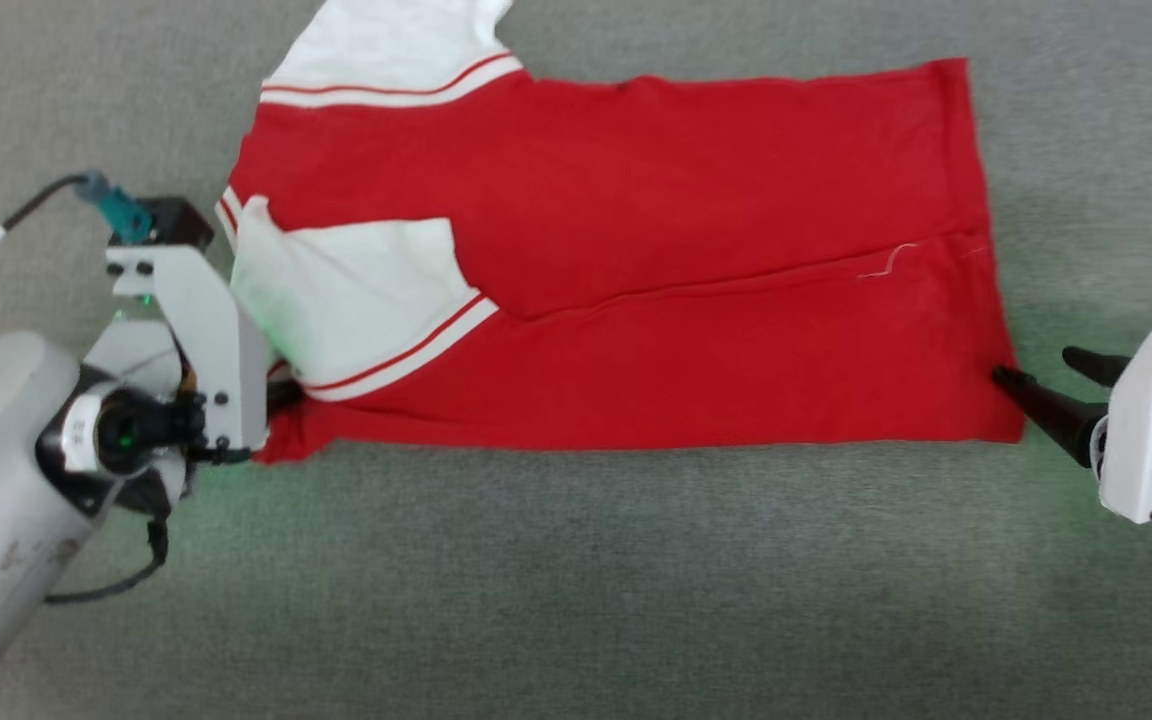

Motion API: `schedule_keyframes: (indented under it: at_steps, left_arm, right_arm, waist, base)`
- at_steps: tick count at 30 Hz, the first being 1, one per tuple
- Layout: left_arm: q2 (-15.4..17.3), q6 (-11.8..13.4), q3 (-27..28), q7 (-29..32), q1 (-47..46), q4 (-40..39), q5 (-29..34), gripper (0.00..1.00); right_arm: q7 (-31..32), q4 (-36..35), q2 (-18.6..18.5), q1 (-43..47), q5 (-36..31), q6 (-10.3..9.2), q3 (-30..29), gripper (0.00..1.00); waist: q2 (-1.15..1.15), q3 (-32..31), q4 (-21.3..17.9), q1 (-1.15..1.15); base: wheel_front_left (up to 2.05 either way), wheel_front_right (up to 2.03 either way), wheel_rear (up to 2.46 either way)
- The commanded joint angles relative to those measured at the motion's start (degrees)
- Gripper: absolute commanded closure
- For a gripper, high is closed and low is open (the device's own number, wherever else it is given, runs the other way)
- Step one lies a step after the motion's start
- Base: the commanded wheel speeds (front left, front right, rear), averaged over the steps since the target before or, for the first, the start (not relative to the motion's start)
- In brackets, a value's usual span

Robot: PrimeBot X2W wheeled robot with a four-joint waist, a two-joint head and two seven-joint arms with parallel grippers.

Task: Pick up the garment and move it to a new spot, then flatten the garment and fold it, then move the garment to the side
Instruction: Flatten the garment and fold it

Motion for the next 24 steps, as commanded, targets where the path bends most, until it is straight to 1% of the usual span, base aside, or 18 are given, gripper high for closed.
schedule_keyframes:
  at_steps: [1,5,9,10,11,18,24]
  left_arm:
    - [-1.88,-0.24,-0.85,-0.55,0.36,0.33,0.63,1.00]
    - [-3.35,-0.85,-0.91,-1.17,-1.08,0.87,1.31,1.00]
    - [-4.56,-1.41,-0.99,-1.78,-1.77,2.22,1.57,1.00]
    - [-4.82,-1.66,-1.04,-1.96,-1.84,2.69,1.58,1.00]
    - [-5.07,-1.73,-1.02,-1.99,-1.86,3.10,1.46,1.00]
    - [-5.50,-2.89,-1.13,-1.90,-1.62,5.85,0.88,1.00]
    - [-3.84,-3.16,-1.23,-0.63,-0.22,5.49,0.43,1.00]
  right_arm:
    - [0.21,0.25,0.26,-0.60,-0.29,-0.03,0.01,0.00]
    - [2.90,3.05,1.28,-1.70,-1.39,-0.03,0.53,0.00]
    - [4.53,6.41,2.70,-1.97,-0.70,-0.03,2.51,0.00]
    - [5.20,7.17,2.90,-1.86,-0.56,-0.03,3.36,0.51]
    - [5.41,7.55,2.85,-1.97,-0.20,0.00,4.17,1.00]
    - [5.91,8.54,0.18,-2.55,0.98,0.00,4.06,1.00]
    - [5.61,6.99,-2.00,-1.21,2.02,-0.01,2.69,1.00]
  waist:
    - [0.00,2.01,1.71,0.00]
    - [0.00,3.98,2.86,0.00]
    - [0.00,5.22,3.63,0.00]
    - [0.00,5.32,3.75,0.00]
    - [0.00,5.41,3.86,0.00]
    - [0.00,4.26,4.38,0.00]
    - [0.00,1.58,4.32,0.00]
  base:
    - [0.00,0.00,0.00]
    - [0.00,0.00,0.00]
    - [0.00,0.00,0.00]
    - [0.00,0.00,0.00]
    - [0.00,0.00,0.00]
    - [0.00,0.00,0.00]
    - [0.00,0.00,0.00]
